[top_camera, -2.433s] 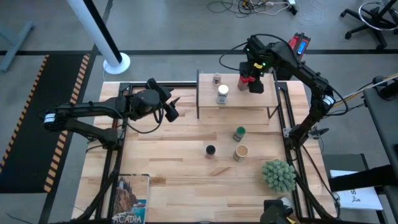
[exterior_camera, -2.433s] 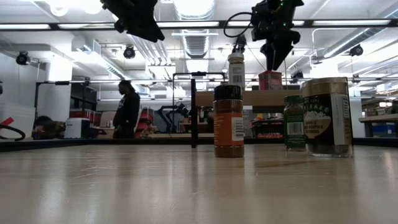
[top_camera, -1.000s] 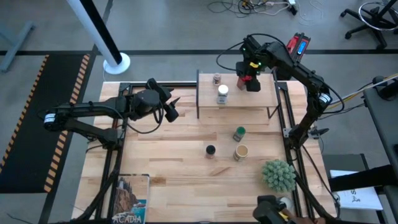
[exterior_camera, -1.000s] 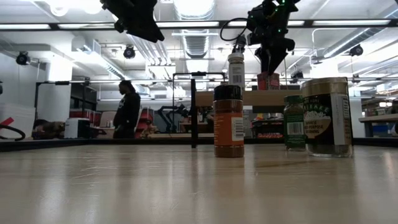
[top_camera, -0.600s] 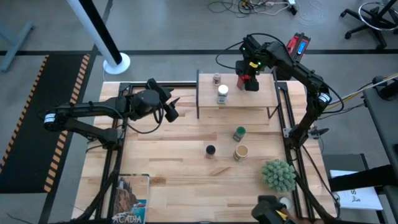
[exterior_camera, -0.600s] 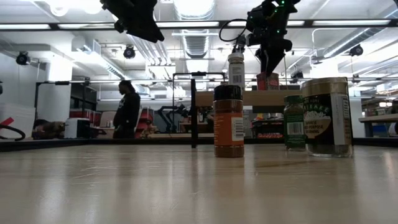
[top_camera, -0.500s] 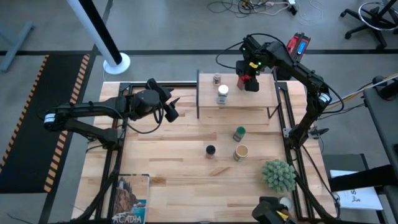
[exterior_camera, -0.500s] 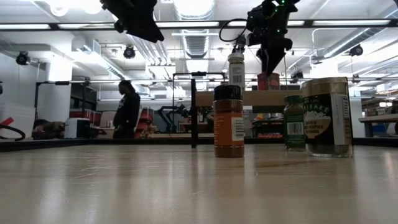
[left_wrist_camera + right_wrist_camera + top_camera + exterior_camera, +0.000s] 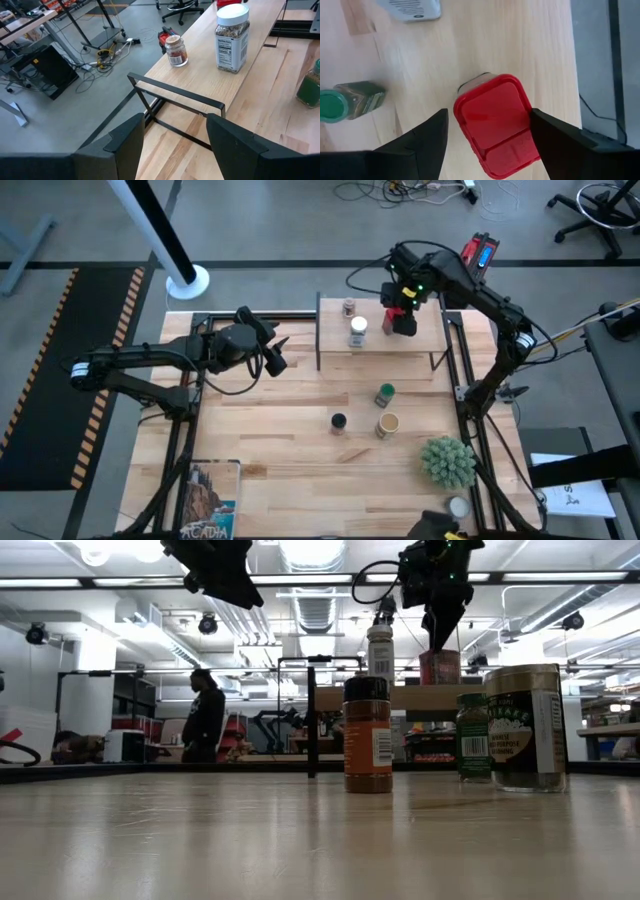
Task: Shelf spices
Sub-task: Remove the red seasoning can from the shelf
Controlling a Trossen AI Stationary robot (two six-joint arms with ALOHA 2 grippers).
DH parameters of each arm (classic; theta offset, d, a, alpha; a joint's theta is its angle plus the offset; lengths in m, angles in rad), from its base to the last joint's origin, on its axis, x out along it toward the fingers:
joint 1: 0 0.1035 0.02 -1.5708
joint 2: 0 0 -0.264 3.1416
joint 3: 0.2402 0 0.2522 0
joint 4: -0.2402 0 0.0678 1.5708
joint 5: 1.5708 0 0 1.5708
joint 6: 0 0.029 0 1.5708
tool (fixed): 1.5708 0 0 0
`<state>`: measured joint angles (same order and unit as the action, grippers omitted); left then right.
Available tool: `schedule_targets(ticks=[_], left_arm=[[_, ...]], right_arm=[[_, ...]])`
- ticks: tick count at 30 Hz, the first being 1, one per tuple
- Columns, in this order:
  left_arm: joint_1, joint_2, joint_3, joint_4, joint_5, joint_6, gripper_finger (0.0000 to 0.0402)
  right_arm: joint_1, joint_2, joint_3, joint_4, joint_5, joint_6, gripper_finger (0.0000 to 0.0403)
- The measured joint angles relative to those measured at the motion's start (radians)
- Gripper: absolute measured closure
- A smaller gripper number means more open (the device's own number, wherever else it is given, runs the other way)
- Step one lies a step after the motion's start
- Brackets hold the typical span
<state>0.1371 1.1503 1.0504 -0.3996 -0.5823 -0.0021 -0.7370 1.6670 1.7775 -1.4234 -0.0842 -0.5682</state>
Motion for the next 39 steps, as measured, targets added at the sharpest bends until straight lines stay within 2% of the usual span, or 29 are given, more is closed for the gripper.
schedule_targets(ticks=[23,39], left_arm=[[0.000,0.000,0.000,0.002,0.025,-0.005,0.0198],[0.000,0.000,0.000,-0.008,0.025,-0.004,0.0198]], right_arm=[[0.013,-0.002,-0.002,0.041,0.025,-0.080,0.0088],[0.018,-0.021,-0.003,0.038,0.058,-0.104,0.0080]])
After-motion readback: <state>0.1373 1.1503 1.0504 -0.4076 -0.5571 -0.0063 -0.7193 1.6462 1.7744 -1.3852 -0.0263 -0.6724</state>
